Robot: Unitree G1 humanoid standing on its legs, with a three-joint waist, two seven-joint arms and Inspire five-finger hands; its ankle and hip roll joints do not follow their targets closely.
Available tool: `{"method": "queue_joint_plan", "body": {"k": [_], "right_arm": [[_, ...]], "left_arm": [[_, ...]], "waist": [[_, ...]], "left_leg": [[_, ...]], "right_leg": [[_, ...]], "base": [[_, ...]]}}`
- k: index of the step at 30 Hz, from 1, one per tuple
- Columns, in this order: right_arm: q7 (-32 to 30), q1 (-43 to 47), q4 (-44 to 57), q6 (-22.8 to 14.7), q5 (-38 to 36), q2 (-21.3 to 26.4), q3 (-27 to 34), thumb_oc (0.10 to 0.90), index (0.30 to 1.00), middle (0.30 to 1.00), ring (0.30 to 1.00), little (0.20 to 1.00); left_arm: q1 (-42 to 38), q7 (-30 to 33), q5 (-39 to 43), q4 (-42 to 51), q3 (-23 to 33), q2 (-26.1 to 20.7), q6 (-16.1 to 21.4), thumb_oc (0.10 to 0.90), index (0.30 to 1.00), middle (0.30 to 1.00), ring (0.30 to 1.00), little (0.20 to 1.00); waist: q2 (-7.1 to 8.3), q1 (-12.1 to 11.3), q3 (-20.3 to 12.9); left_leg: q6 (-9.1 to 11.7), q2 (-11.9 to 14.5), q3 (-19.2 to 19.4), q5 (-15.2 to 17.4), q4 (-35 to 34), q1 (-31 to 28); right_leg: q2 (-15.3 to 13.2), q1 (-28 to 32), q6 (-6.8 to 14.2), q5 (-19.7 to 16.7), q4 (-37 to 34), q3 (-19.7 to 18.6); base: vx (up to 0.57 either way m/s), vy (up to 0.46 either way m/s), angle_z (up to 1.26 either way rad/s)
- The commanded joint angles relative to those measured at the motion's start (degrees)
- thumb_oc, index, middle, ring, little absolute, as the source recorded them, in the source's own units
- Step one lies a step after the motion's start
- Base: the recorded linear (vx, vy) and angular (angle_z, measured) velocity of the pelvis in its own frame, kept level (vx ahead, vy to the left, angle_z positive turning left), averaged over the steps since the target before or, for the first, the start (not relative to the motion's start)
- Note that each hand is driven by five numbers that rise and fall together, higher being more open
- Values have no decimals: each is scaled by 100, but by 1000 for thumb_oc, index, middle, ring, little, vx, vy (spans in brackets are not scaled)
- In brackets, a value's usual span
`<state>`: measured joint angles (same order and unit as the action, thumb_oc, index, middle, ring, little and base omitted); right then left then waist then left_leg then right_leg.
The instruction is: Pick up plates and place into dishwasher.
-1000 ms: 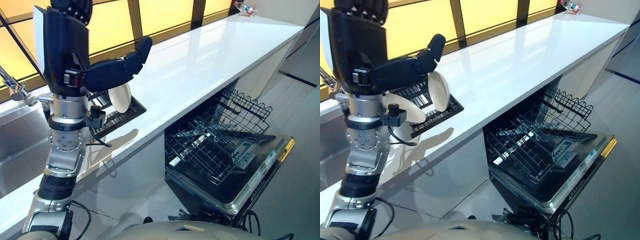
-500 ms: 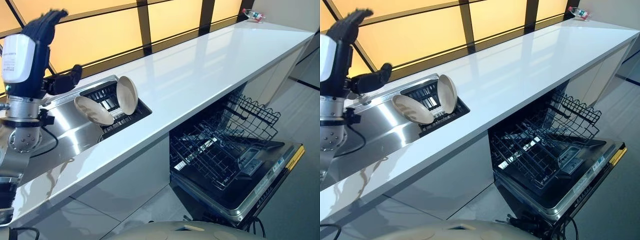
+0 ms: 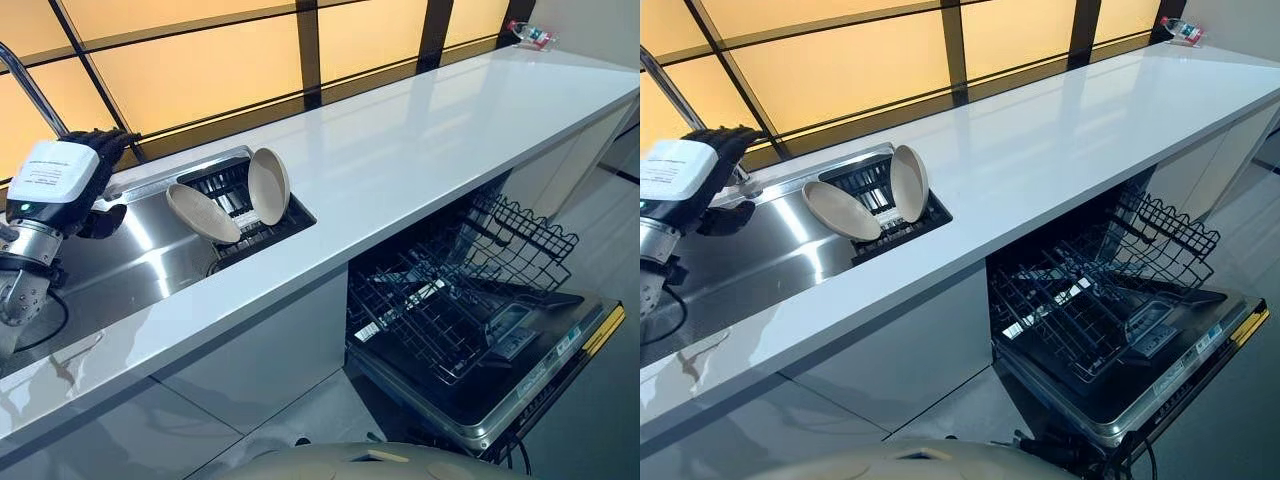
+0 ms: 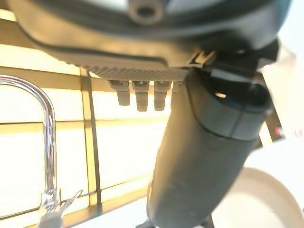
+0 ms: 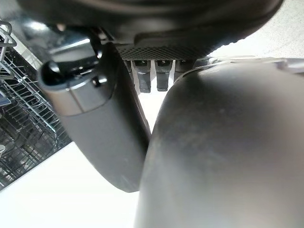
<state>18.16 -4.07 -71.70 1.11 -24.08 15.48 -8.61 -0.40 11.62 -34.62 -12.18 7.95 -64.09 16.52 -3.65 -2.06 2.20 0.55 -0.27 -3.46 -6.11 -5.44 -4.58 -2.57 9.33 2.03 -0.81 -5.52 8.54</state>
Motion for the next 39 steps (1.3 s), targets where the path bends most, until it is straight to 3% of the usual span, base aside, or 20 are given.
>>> {"method": "queue_joint_plan", "body": {"k": [1,39], "right_arm": [[239,316,-87,213,91,176,53,800,900,900,900,900],[325,203,-71,238,180,257,135,800,900,900,900,900]], "left_arm": [[-1087,1,-148,-217,398,-675,86,800,900,900,900,900],[-3363,-2141,-1010,-350,-1538,-1381,551,800,900,900,900,900]], "waist": [[-124,117,256],[-138,460,282]], "left_leg": [[-262,-453,239,926,44,-529],[-417,-574,396,1032,44,-582]], "right_leg": [[341,85,18,328,147,109],[262,-108,242,143,242,-287]], "base": [[0,0,0],[15,18,-3]]}}
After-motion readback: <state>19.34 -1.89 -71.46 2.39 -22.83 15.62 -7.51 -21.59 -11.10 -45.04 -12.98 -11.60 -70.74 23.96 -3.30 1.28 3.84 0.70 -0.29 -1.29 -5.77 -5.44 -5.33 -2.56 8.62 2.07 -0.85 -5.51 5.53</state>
